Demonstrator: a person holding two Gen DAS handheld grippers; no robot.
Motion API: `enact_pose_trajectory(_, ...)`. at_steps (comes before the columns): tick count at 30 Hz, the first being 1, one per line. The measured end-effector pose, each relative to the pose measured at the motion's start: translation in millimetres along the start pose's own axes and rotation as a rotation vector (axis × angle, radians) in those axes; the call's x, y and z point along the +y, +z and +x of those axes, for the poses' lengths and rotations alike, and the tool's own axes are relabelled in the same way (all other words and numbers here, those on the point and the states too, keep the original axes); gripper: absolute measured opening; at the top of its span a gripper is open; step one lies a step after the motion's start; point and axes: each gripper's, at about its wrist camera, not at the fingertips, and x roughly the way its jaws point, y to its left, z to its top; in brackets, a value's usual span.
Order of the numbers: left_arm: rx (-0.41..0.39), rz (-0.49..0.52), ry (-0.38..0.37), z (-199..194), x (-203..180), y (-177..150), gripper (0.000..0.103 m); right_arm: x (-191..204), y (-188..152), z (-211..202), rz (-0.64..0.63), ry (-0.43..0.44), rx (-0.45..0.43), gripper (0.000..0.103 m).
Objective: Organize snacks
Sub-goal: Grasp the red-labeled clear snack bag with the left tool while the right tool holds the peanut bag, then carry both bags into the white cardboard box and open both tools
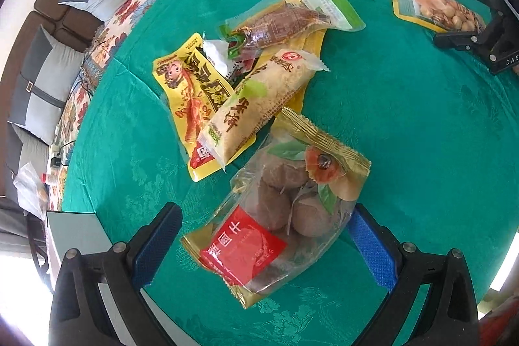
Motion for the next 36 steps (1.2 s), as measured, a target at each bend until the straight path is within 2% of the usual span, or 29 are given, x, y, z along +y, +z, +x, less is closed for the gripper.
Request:
enact_pose_trajectory(3,0.040,-0.016,-0.068,14,-4,2,0.089,0,0,0,0.000,0.000,0.000,0.097)
enact_pose_trajectory(4,0.029,-0.025,-0.061,14,-6,2,0.089,0,0,0,0.000,0.001,0.000,0.097)
enact_pose_trajectory(6,0.004,-0.091,-0.098,9,-1,0,0.080,0,0,0,-0.005,0.002,0.003,0.097)
enact_pose_trajectory(8,-0.016,-0.213,-0.138,2,8,-6,0.068,0,2,-1,-0.008,0.014,0.036,0.096)
enact_pose_trajectory(11,-0.039,-0.380,-0.113,-8,11,-24,0.053,-7,2,-7,0.005,0.087,0.075,0.092)
enact_pose_trajectory(12,-0.062,-0.433,-0.106,-13,9,-33,0.052,-10,2,-9,0.013,0.082,0.083,0.087)
enact_pose_trajectory(13,-0.086,-0.502,-0.121,-18,7,-42,0.051,-14,4,-12,0.027,0.080,0.084,0.058)
enact_pose_trajectory(14,-0.116,-0.583,-0.151,-23,5,-53,0.050,-21,5,-14,0.077,0.094,0.101,0.057)
enact_pose_trajectory(17,-0.222,-0.805,-0.240,-49,-3,-89,0.049,-45,0,-19,0.272,0.212,0.121,0.056)
enact_pose_trajectory(20,-0.343,-0.974,-0.312,-84,-12,-131,0.049,-43,-4,-36,0.349,0.301,0.112,0.056)
enact_pose_trajectory(24,-0.457,-1.089,-0.338,-129,-12,-172,0.049,-8,-4,-57,0.354,0.404,0.116,0.057)
enact_pose_trajectory(29,-0.587,-1.182,-0.327,-193,6,-221,0.049,61,12,-76,0.265,0.496,0.132,0.057)
enact_pose_trajectory(33,-0.631,-1.253,-0.271,-231,32,-268,0.049,134,54,-101,0.154,0.595,0.099,0.057)
enact_pose_trajectory(36,-0.607,-1.290,-0.141,-244,54,-303,0.048,199,94,-120,0.076,0.690,0.052,0.057)
